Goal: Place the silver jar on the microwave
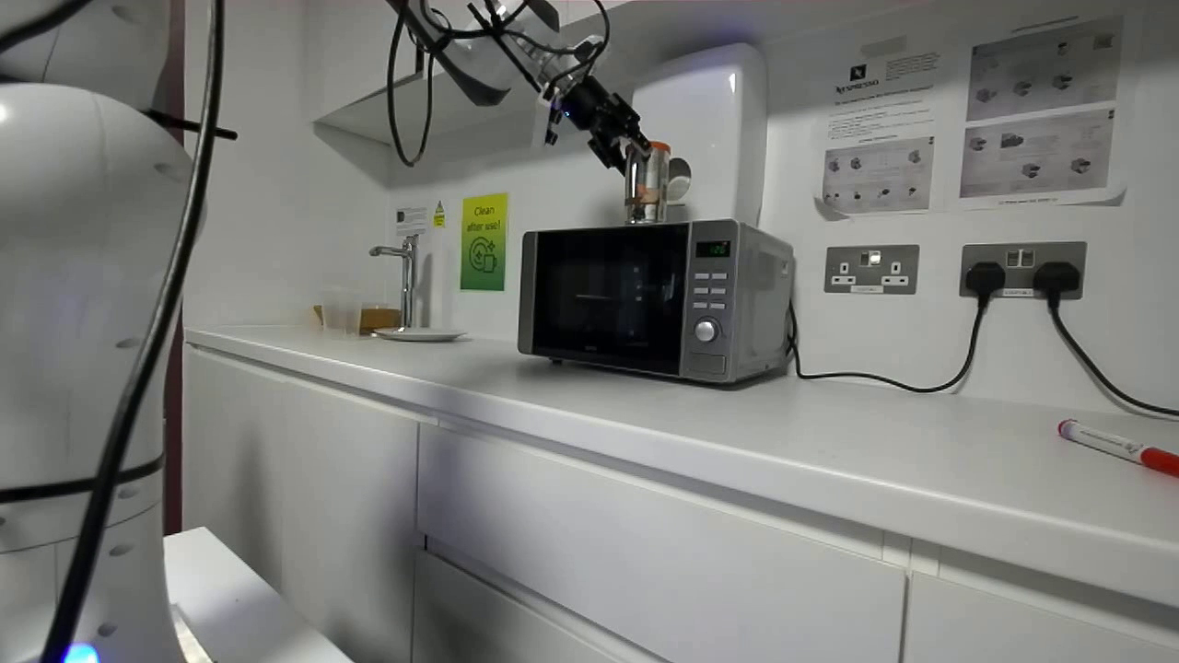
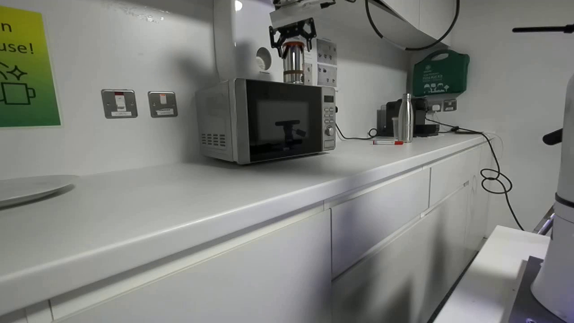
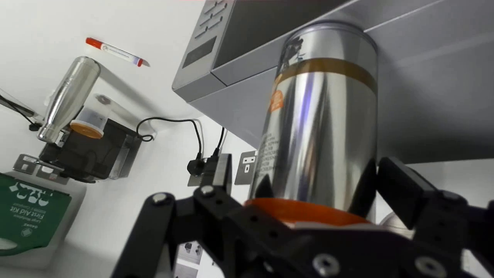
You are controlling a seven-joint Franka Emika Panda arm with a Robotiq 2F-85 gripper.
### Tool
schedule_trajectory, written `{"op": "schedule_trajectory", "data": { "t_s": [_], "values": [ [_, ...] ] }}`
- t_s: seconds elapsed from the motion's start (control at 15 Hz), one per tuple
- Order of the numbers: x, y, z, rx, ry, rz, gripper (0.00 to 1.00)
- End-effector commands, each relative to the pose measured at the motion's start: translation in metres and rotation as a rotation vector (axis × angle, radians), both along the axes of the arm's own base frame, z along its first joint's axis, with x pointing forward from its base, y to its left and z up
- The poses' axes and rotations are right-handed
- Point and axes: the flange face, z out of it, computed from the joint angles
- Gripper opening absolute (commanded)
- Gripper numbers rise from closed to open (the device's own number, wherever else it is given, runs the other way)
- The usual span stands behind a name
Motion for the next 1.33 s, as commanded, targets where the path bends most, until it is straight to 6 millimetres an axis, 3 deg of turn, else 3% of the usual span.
{"op": "schedule_trajectory", "data": {
  "t_s": [0.0, 0.4, 0.73, 1.0, 1.2, 1.27],
  "values": [
    [-0.014, 0.002, 0.008, 0.072, 0.155, 0.031, 1.0],
    [-0.046, 0.009, 0.006, 0.311, 0.404, 0.171, 1.0],
    [-0.089, 0.004, -0.02, 0.429, 0.64, 0.283, 1.0],
    [-0.126, -0.011, -0.039, 0.38, 0.612, 0.514, 1.0],
    [-0.156, -0.019, -0.063, 0.336, 0.614, 0.574, 1.0],
    [-0.127, -0.011, -0.05, 0.35, 0.636, 0.521, 1.0]
  ]
}}
